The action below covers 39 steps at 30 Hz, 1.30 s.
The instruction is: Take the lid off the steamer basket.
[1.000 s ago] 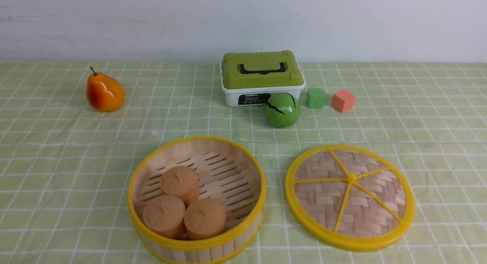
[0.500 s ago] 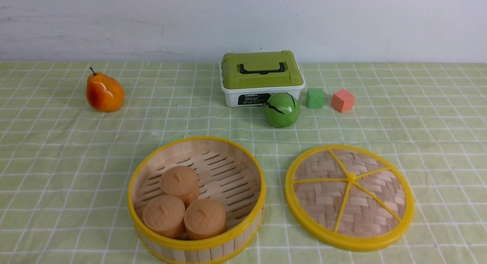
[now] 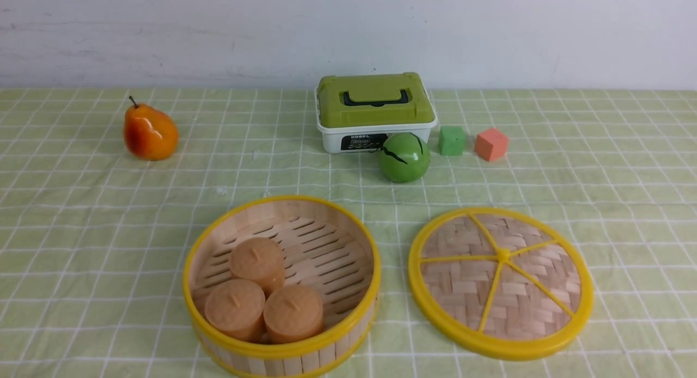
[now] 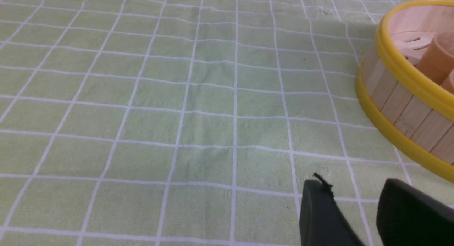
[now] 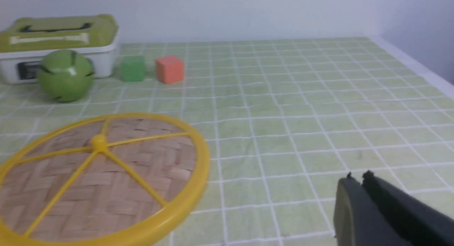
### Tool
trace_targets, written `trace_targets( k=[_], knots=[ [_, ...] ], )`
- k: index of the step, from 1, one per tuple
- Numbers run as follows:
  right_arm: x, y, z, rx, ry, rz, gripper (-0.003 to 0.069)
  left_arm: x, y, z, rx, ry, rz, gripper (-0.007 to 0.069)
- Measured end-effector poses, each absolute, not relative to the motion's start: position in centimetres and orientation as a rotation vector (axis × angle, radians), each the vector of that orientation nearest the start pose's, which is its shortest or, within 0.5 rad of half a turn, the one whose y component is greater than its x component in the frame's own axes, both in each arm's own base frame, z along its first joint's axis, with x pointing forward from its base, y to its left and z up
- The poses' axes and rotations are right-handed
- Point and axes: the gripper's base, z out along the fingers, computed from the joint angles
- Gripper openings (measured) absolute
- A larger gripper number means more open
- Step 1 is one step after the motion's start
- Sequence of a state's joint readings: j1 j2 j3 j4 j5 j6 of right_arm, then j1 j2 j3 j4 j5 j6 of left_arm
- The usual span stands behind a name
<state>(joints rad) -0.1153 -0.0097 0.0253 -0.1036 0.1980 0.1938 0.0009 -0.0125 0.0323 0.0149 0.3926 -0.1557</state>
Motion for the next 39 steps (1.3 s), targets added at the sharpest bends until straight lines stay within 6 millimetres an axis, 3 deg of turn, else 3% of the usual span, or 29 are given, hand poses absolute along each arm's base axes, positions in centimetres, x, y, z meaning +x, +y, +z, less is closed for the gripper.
trace_targets(
  k=[15,39],
  knots=[
    [5.2,-0.3,17.3,0.179,1.862,0.079,0.0029,5.2,0.1,16.8,-0.139,1.892,-0.091,0.0239],
    [5.2,-0.3,17.3,0.18,1.87,0.078,0.0063,5.2,0.1,16.8,-0.139,1.892,-0.091,0.0239]
  ],
)
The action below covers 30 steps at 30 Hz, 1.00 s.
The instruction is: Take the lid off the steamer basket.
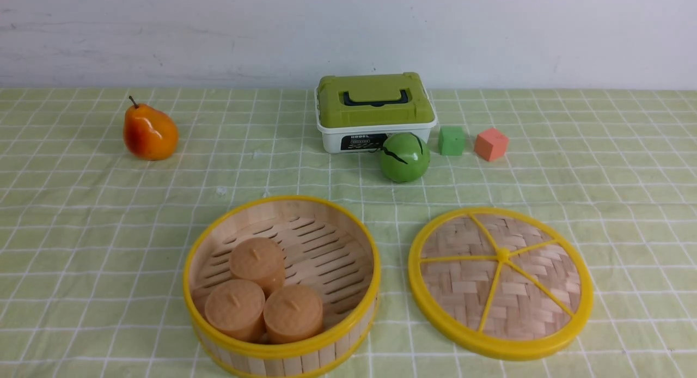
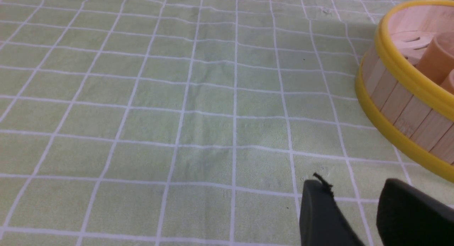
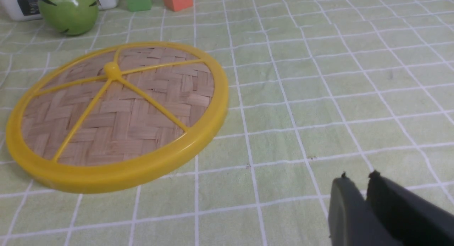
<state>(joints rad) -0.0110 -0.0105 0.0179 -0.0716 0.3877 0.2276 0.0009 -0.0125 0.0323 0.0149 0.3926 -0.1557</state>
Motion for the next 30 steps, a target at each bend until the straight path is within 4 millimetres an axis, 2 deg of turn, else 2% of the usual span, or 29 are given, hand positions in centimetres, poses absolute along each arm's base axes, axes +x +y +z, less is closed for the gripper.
trace_targets(
  k=[30],
  knots=[
    [5.2,-0.3,17.29,0.181,1.871,0.079,0.0107,5.2,0.06,16.78,-0.139,1.892,-0.091,0.0239]
  ],
)
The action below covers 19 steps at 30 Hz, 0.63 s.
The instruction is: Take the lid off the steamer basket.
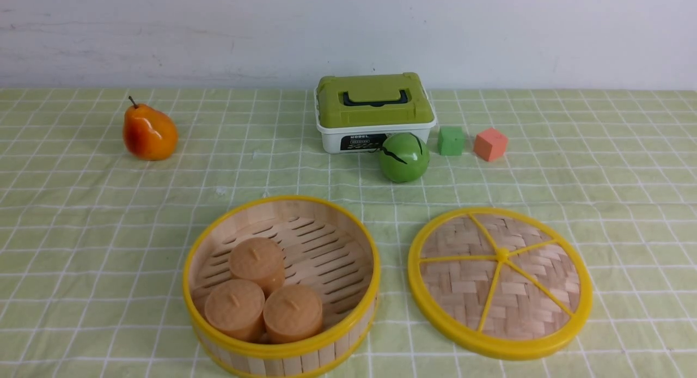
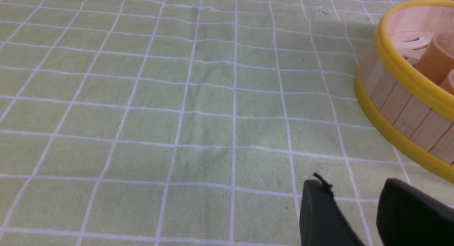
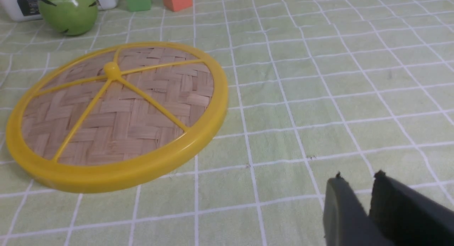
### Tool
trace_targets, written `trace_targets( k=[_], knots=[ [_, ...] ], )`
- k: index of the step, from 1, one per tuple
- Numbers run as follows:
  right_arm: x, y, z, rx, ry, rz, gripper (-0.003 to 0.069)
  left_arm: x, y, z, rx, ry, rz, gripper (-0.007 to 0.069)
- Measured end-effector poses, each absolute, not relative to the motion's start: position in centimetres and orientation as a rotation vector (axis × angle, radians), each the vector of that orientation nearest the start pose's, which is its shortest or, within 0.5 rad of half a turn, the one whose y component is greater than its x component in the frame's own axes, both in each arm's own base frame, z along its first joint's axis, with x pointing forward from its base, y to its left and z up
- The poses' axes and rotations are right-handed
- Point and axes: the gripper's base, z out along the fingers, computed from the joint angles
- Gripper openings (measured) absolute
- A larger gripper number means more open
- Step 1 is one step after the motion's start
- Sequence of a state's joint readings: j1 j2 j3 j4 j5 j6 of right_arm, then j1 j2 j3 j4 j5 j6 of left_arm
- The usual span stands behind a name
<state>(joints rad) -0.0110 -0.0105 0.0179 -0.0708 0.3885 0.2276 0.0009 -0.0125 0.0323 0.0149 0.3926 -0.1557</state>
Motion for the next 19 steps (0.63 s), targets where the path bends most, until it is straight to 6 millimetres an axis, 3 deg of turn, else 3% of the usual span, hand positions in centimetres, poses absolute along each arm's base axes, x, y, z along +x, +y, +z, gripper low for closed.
trace_targets(
  k=[19],
  knots=[
    [5.2,-0.3,17.29,0.181,1.871,0.079,0.0134,5.2,0.06,16.78,-0.139,1.892,-0.091,0.0239]
  ],
)
